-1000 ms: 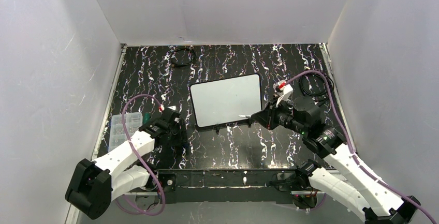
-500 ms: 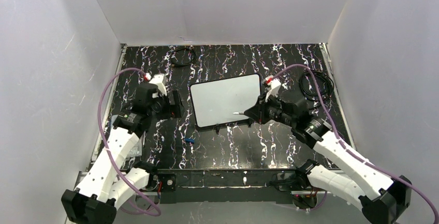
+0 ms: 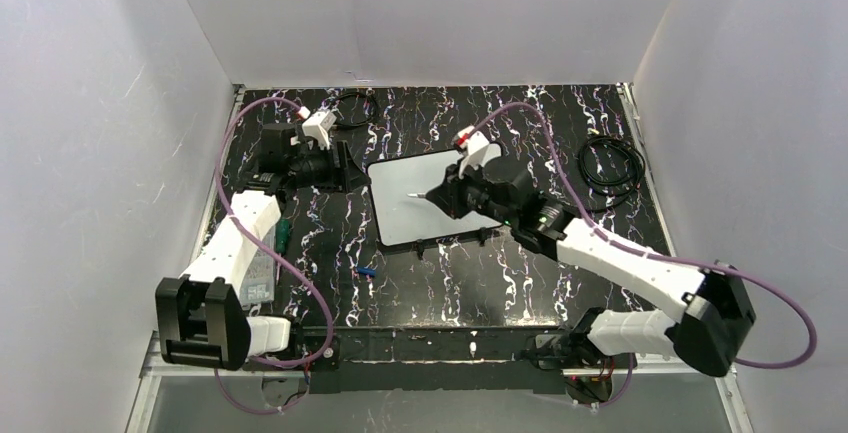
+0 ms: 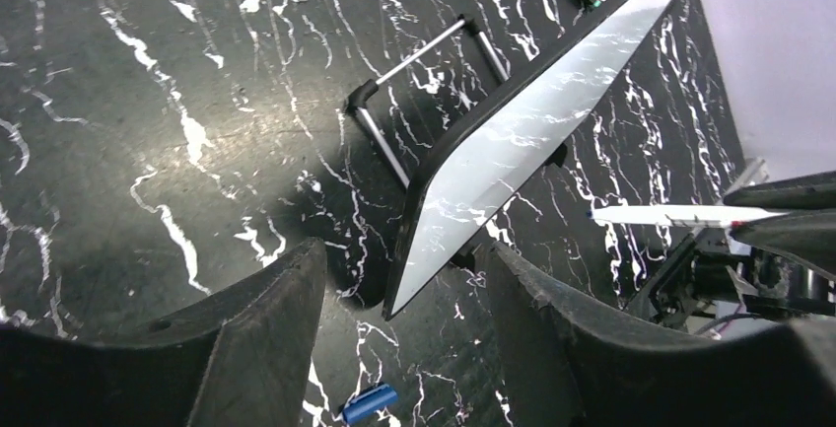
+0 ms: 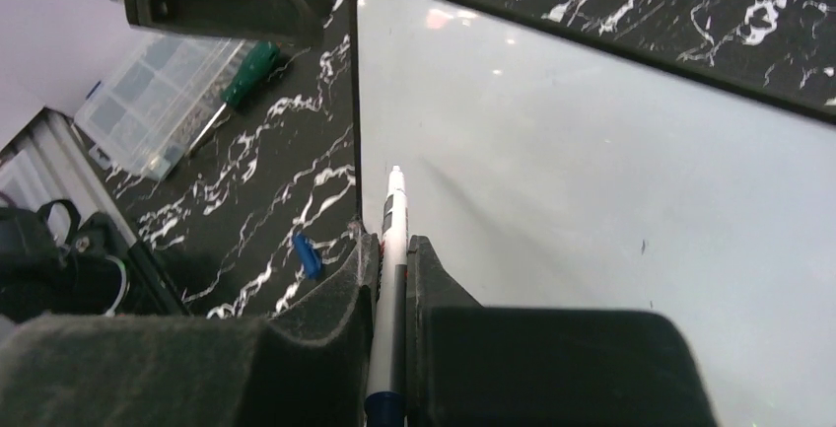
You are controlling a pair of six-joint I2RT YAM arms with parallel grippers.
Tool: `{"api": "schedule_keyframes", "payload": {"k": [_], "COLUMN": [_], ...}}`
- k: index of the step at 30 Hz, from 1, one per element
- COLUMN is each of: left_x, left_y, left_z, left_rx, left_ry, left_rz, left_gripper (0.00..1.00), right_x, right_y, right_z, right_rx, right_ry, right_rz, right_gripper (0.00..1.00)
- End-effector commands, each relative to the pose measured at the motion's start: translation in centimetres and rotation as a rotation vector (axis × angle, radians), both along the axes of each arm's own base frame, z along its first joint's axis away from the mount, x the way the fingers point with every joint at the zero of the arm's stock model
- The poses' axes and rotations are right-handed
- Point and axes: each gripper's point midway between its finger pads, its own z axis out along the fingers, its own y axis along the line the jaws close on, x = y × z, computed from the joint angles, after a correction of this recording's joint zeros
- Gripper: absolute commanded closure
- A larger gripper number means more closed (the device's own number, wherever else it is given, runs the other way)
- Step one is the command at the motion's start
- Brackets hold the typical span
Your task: Write a sentence on the whiteboard
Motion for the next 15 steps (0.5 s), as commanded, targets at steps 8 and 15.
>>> {"api": "schedule_keyframes", "payload": {"k": [8,15], "left_x": [0.8,0.9], "left_y": [-1.5,-1.9], "left_z": [-0.8,-1.1], "left_rx": [-0.067,-0.091], "left_ry": [0.012,0.031], "left_rz": [-0.105,-0.122], "left_gripper": [0.6,0.76], "right_x": [2.6,3.0], "right_y": [6.5,7.6], "right_z": [4.1,3.0], "right_rx": [0.071,0.028], "right_ry": [-0.136,-0.135], "right_rz": [0.038,0.034], "right_gripper": [0.99,0.99]}}
